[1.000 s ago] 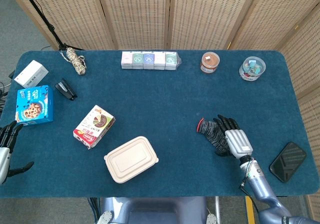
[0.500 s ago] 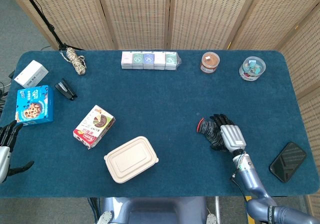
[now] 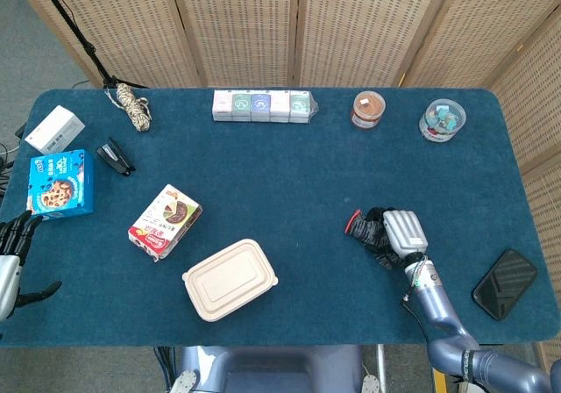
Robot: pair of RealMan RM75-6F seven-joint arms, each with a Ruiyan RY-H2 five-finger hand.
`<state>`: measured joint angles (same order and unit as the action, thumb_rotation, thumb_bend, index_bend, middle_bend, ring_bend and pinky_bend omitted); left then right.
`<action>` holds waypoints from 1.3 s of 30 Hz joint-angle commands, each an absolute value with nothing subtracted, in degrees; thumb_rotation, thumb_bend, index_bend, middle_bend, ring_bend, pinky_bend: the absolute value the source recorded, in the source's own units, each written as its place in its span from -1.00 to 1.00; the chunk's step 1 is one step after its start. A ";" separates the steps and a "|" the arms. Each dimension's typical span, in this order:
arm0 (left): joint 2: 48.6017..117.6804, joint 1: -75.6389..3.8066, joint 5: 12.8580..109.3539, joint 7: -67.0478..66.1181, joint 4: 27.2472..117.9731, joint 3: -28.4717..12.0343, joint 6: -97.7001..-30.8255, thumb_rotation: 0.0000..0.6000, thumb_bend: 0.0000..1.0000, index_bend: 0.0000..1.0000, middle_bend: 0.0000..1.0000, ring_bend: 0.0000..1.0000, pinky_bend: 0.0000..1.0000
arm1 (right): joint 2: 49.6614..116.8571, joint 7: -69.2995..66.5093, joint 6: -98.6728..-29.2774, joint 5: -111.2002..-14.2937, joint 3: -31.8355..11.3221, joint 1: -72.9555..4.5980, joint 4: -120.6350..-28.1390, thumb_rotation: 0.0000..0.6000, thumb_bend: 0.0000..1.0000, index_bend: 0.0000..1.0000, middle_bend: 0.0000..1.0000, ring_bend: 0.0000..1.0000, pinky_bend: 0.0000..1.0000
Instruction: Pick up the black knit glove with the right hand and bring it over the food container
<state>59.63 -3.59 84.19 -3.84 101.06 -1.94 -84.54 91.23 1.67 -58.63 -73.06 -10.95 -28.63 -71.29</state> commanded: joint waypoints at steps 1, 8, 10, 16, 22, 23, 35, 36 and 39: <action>59.66 -4.10 84.73 -3.97 101.01 -1.91 -84.00 1.00 -1.00 -1.00 -1.00 -1.00 -1.00 | 90.76 -1.28 -59.83 -75.21 -10.59 -28.75 -71.02 1.00 -0.20 -0.01 0.08 0.01 0.14; 59.66 -7.52 87.37 -4.34 100.10 -1.94 -80.03 1.00 -1.00 -1.00 -1.00 -1.00 -1.00 | 87.01 -6.94 -59.60 -78.17 -10.76 -29.87 -73.77 1.00 0.13 0.03 0.10 0.02 0.14; 59.78 -9.52 88.15 -4.93 99.42 -2.14 -77.54 1.00 -1.00 -1.00 -1.00 -1.00 -1.00 | 85.61 -8.58 -58.86 -78.55 -11.09 -30.51 -75.39 1.00 0.14 0.03 0.10 0.02 0.14; 61.03 -17.78 93.78 -1.89 95.05 -3.07 -69.74 1.00 -1.00 -1.00 -1.00 -1.00 -1.00 | 82.07 -11.21 -55.02 -77.98 -12.66 -33.32 -80.34 1.00 0.14 0.03 0.11 0.02 0.14; 60.44 -25.80 100.21 7.04 94.61 -2.75 -63.87 1.00 -1.00 -1.00 -1.00 -1.00 -1.00 | 79.49 -10.62 -51.54 -77.09 -13.84 -36.30 -86.24 1.00 0.14 0.04 0.11 0.02 0.14; 60.18 -26.99 100.91 8.25 94.98 -2.65 -62.88 1.00 -1.00 -1.00 -1.00 -1.00 -1.00 | 79.18 -10.45 -51.19 -76.99 -13.98 -36.69 -87.26 1.00 0.14 0.04 0.11 0.02 0.14; 62.16 -36.11 100.48 9.16 100.99 -4.21 -55.53 1.00 -1.00 -1.00 -1.00 -1.00 -1.00 | 79.14 -5.00 -49.49 -72.31 -16.11 -41.07 -97.59 1.00 0.15 0.05 0.13 0.02 0.14; 62.39 -36.53 100.36 8.88 101.37 -4.30 -55.26 1.00 -1.00 -1.00 -1.00 -1.00 -1.00 | 79.30 -4.66 -49.40 -71.78 -16.21 -41.35 -98.08 1.00 0.15 0.06 0.13 0.02 0.14; 63.24 -37.81 99.40 7.28 102.78 -4.60 -53.99 1.00 -1.00 -1.00 -1.00 -1.00 -1.00 | 79.98 -4.08 -49.41 -70.11 -16.50 -42.01 -99.68 1.00 0.15 0.06 0.13 0.02 0.14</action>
<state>62.81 -37.28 99.84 7.86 102.22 -4.41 -54.54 79.62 -4.40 -49.48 -70.68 -16.29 -41.65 -99.12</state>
